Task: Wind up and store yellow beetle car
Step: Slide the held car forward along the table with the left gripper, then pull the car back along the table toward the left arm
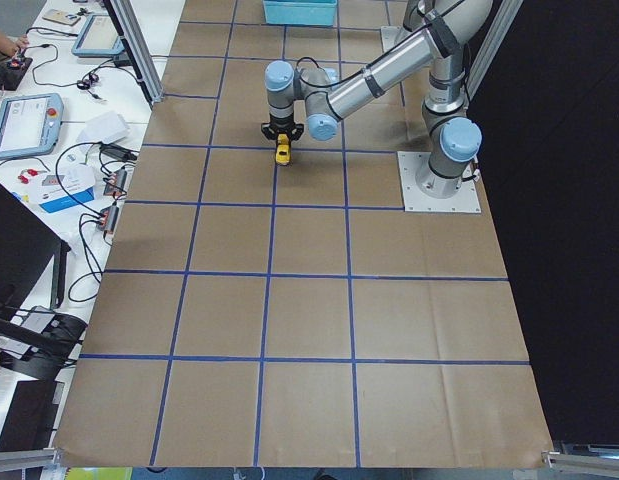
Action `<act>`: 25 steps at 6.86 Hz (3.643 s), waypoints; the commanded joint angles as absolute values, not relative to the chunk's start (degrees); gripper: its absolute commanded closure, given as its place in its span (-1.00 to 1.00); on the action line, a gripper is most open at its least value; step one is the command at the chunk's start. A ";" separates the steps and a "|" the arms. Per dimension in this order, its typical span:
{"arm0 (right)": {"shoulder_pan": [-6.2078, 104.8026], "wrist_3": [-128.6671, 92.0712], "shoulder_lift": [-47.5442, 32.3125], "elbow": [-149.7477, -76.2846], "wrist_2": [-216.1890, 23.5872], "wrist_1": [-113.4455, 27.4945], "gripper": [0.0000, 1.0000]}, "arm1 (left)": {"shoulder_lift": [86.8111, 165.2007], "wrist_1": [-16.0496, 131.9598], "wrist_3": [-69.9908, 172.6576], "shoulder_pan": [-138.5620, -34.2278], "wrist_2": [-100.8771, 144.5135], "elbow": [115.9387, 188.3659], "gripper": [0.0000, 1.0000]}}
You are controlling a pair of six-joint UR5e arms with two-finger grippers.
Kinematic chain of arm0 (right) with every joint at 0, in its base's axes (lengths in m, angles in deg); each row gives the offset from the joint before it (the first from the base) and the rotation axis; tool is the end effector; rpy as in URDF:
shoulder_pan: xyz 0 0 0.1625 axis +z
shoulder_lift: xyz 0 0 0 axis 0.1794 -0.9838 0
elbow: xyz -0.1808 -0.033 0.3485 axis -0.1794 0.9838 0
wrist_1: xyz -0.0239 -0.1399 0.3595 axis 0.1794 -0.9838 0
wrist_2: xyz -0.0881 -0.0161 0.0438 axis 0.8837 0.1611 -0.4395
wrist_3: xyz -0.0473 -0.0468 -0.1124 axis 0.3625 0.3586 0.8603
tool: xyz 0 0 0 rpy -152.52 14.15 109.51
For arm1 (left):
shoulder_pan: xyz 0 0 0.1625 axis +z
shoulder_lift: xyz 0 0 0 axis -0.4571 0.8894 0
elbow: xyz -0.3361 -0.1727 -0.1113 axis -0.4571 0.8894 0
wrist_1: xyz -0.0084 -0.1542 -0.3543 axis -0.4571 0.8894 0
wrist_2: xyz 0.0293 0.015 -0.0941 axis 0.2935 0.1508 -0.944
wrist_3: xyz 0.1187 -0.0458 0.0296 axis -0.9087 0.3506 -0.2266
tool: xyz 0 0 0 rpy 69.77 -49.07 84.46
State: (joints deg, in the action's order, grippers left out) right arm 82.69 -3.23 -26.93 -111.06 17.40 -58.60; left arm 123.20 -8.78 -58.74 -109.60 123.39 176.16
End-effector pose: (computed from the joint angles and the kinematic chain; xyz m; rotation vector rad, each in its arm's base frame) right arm 0.1564 -0.4619 0.4152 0.0435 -3.1297 0.0155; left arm -0.0909 -0.4974 0.1671 -2.0839 -2.1718 0.1837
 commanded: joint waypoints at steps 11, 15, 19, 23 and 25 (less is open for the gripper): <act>82.39 -3.12 -26.84 -110.64 19.60 -57.99 -1.00 | 123.64 -8.58 -59.29 -107.44 126.75 176.50 0.57; 82.13 -3.03 -26.93 -110.20 20.24 -57.81 -1.00 | 123.90 -8.58 -60.52 -107.36 129.03 176.41 0.56; 82.21 -3.03 -26.84 -110.81 20.06 -58.43 -1.00 | 123.81 -8.58 -60.87 -105.34 129.49 176.50 0.56; 82.21 -3.03 -26.84 -110.73 20.15 -58.43 -1.00 | 123.64 -8.58 -64.56 -102.17 129.75 176.85 0.56; 82.21 -3.03 -26.84 -110.81 20.15 -58.34 -1.00 | 123.64 -9.01 -64.74 -101.99 129.49 178.07 0.56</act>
